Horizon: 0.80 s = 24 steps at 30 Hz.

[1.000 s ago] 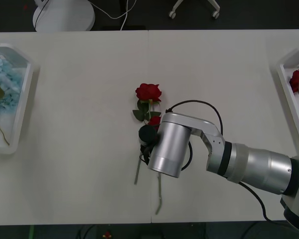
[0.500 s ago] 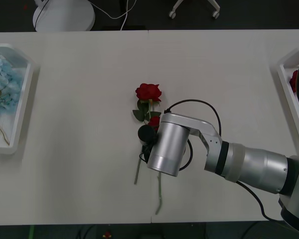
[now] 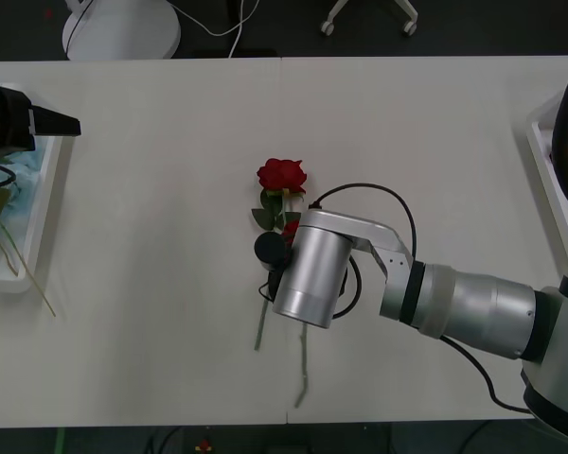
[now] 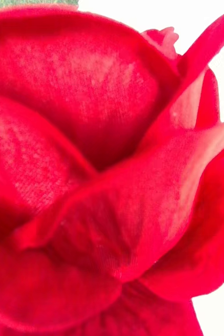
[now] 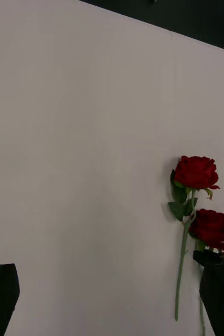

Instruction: Put the red flowers into the right box and the blue flowers into the left box

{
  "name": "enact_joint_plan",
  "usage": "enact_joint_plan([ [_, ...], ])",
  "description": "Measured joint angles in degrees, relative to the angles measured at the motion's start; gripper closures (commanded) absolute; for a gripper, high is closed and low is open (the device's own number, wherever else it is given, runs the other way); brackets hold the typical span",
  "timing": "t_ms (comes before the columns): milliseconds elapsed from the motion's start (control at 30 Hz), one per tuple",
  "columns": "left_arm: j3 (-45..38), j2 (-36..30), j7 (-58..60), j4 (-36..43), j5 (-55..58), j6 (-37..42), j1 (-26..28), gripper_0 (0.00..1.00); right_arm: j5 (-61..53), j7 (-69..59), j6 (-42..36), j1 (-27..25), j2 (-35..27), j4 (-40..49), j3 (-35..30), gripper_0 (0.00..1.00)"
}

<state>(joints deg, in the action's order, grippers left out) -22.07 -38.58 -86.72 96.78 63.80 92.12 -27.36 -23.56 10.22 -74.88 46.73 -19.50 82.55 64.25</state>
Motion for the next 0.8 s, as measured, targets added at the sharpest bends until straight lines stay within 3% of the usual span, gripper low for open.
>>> enact_joint_plan([
  [233, 2.7, 0.0, -1.0, 0.0, 5.1, -4.4, 2.8, 0.00, -3.8, 0.1, 0.0, 1.3, -0.4, -0.8, -0.5, 1.00],
  [367, 4.4, 0.1, -9.1, 0.0, 8.2, -8.2, 6.4, 0.00, -7.4, 6.7, -0.1, 2.4, -2.7, -0.8, -3.7, 1.00],
  [567, 4.9, 2.2, -28.1, 0.0, 9.5, -10.9, 10.9, 0.00, -16.5, 20.4, -4.3, 2.7, -9.7, -0.3, -16.6, 1.00],
  [800, 6.6, 4.9, -30.1, 0.0, 10.0, -15.3, 13.2, 0.00, -20.2, 37.0, -10.7, 2.7, -18.2, 0.9, -34.8, 1.00],
])
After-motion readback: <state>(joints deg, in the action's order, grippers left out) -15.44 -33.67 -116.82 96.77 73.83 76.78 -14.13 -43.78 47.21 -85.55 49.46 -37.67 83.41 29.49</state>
